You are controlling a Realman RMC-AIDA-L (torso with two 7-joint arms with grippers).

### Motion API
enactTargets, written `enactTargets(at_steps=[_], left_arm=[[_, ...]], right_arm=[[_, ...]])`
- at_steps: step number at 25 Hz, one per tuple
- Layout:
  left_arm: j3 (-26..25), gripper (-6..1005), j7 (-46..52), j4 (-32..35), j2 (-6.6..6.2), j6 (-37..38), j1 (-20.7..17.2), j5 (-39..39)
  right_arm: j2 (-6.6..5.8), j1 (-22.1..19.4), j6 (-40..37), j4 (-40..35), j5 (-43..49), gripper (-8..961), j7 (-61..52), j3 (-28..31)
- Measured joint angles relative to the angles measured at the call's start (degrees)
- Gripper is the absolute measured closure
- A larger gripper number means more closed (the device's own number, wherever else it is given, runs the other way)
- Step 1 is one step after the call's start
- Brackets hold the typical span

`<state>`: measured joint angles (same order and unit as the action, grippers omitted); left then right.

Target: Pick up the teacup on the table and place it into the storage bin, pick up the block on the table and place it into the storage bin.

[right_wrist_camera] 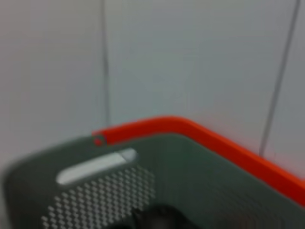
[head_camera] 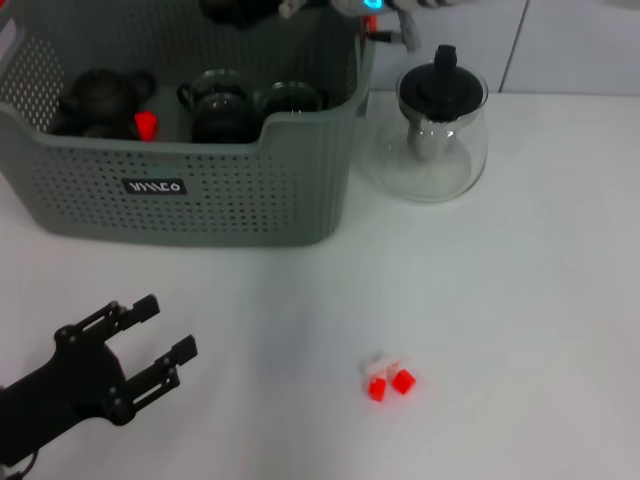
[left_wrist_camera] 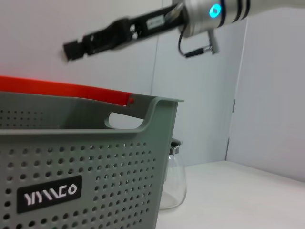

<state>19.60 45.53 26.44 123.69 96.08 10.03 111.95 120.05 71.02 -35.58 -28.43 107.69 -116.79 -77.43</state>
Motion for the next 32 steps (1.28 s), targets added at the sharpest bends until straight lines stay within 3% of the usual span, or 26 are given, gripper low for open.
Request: enactTargets(at_steps=[6, 10, 16, 20, 22, 26, 32], left_arm=[[0.4, 324, 0.0, -0.9, 0.26, -0.3, 2.5, 0.1], [0.2, 324, 0.0, -1.3, 0.09, 0.1, 2.6, 0.0], [0.3, 324, 0.0, -1.3, -0.11, 0.6, 2.7, 0.2], [0.1, 324, 0.0, -1.1, -0.17, 1.3, 2.8, 0.1], [0.1, 325, 0.1, -1.1, -0.18, 1.4, 2.8, 0.1], [0.1, 325, 1.2, -0.8, -0.35, 1.4, 2.8, 0.1], [0.1, 325, 1.5, -0.8, -0.46, 1.6, 2.8, 0.1]], right_arm=[[-0.29, -2.7, 0.2, -0.2, 5.4, 471, -1.6, 0.3], [-0.15, -8.2, -2.5, -9.1, 5.4, 293, -1.6, 2.5], [-0.45, -21.9, -17.6, -29.6, -2.2, 152, 0.2, 7.3], [-0.37, -30.8, -31.0, -38.6, -7.1, 75, 5.8, 11.1], [-0.92, -34.4, -39.7, -41.1, -7.9, 36, 9.0, 12.4], [-2.29, -39.3, -54.8, -44.9, -0.6, 14, 9.2, 12.9], [-0.71, -41.3, -63.4, -46.8, 16.6, 8, 6.5, 12.5]])
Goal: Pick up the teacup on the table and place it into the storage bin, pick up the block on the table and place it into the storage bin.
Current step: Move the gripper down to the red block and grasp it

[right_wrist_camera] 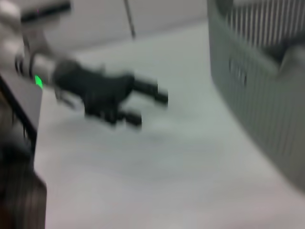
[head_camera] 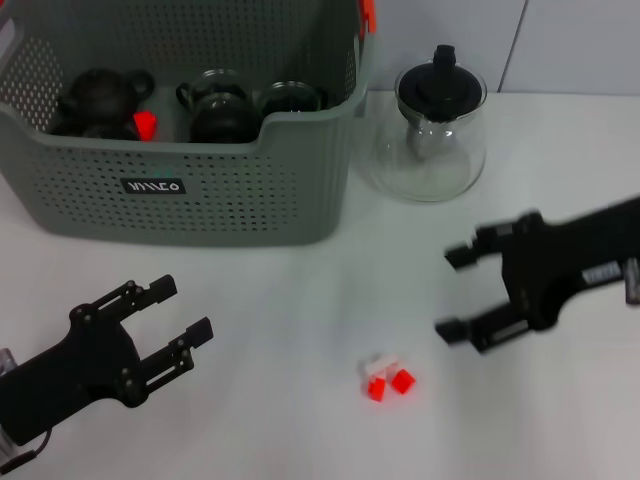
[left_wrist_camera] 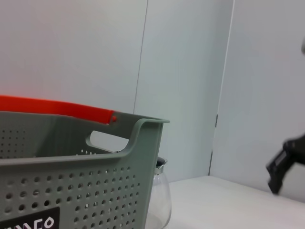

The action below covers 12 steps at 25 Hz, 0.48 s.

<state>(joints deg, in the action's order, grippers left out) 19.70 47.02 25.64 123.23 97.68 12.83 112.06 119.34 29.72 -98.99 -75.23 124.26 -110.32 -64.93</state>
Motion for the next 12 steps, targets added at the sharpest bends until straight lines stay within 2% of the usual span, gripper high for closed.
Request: enactTargets(at_steps=[3, 12], left_arm=[[0.0, 325, 0.0, 0.0, -0.01, 0.0, 0.0, 0.0], [0.0, 325, 0.0, 0.0, -0.01, -0.5, 0.0, 0.0]], right_arm=[[0.92, 0.6, 0.1, 1.2, 4.2, 29, -0.3, -2.2], [0.97, 8.2, 7.9, 12.6, 9.5, 190, -7.4, -12.2]])
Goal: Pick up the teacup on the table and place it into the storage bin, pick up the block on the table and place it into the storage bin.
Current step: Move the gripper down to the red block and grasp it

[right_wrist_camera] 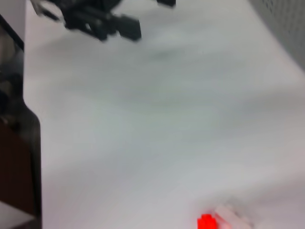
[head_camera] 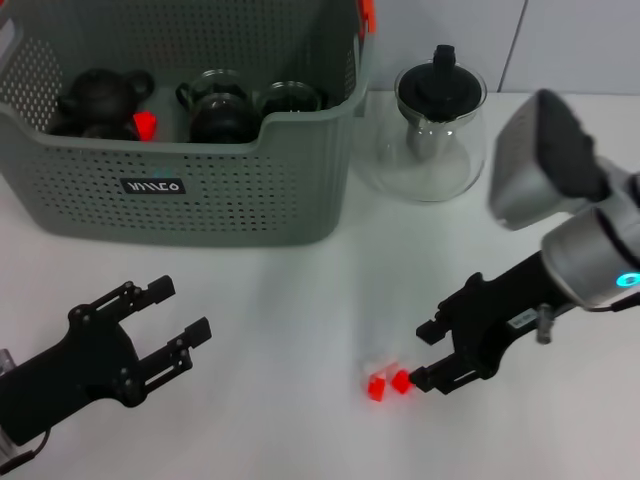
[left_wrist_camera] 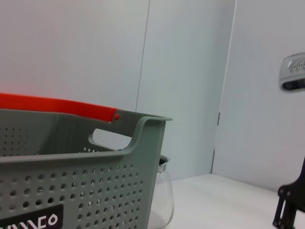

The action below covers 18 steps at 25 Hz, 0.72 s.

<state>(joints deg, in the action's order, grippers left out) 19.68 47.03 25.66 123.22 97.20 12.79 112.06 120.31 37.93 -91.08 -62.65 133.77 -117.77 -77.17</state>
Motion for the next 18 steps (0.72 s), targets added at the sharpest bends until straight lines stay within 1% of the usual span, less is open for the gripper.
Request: enactTargets(at_steps=[3, 8, 9, 13, 18], left_arm=[[0.0, 325, 0.0, 0.0, 0.0, -0.1, -0.2, 0.0], [0.0, 325, 0.0, -0.1, 0.0, -0.2, -0.2, 0.0], [0.0, 325, 0.0, -0.1, 0.0, -0.2, -0.2, 0.0], [0.0, 325, 0.0, -0.3, 0.0, -0.5, 0.0, 0.0], [0.2, 324, 0.0, -0.4, 0.0, -1.1, 0.0, 0.0]], right_arm=[[0.01, 2.1, 2.6, 2.7, 1.1, 245, -1.4, -3.3], [0.08, 3.3, 6.1, 5.1, 1.4, 332, -4.0, -7.3], [0.1, 3.5, 6.7, 5.8, 1.4, 331, -4.5, -7.8], [0.1, 4.7, 8.6, 9.7, 1.4, 329, -6.0, -8.1], [0.1, 4.9, 10.4, 11.8, 1.2, 418, -7.5, -8.2]])
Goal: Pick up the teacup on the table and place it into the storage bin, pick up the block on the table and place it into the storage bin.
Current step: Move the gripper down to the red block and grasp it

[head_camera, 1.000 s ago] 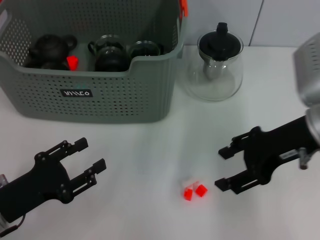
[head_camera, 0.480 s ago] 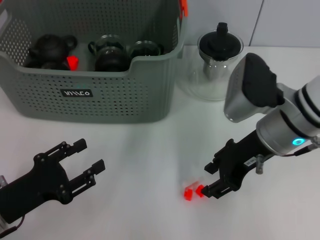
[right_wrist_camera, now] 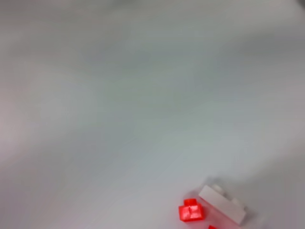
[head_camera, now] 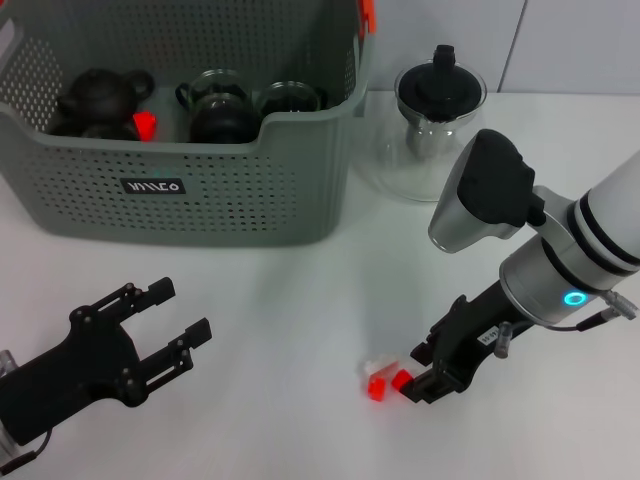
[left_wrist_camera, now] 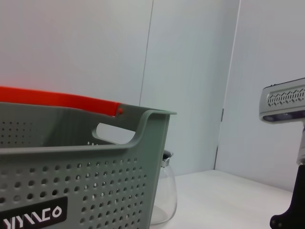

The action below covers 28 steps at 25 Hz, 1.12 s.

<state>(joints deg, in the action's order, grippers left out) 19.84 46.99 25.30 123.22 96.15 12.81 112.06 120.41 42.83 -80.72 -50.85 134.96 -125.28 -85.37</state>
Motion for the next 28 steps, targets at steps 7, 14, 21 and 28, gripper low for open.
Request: enactTargets(at_steps=[7, 14, 21, 28], left_arm=[[-0.1, 324, -0.1, 0.0, 0.01, 0.0, 0.0, 0.0], [-0.1, 324, -0.1, -0.1, 0.09, 0.0, 0.0, 0.0], [-0.2, 324, 0.0, -0.1, 0.09, 0.0, 0.0, 0.0], [-0.1, 324, 0.0, -0.1, 0.09, 0.0, 0.0, 0.0]], right_arm=[[0.23, 0.1, 1.5, 1.3, -1.4, 429, 0.4, -0.4], [0.26, 0.1, 2.6, 2.5, -2.6, 433, 1.2, -1.8], [0.32, 0.2, 4.1, 3.0, -2.9, 449, 1.2, -3.0], [0.21, 0.2, 4.0, 2.8, -3.7, 564, 1.2, -4.1]])
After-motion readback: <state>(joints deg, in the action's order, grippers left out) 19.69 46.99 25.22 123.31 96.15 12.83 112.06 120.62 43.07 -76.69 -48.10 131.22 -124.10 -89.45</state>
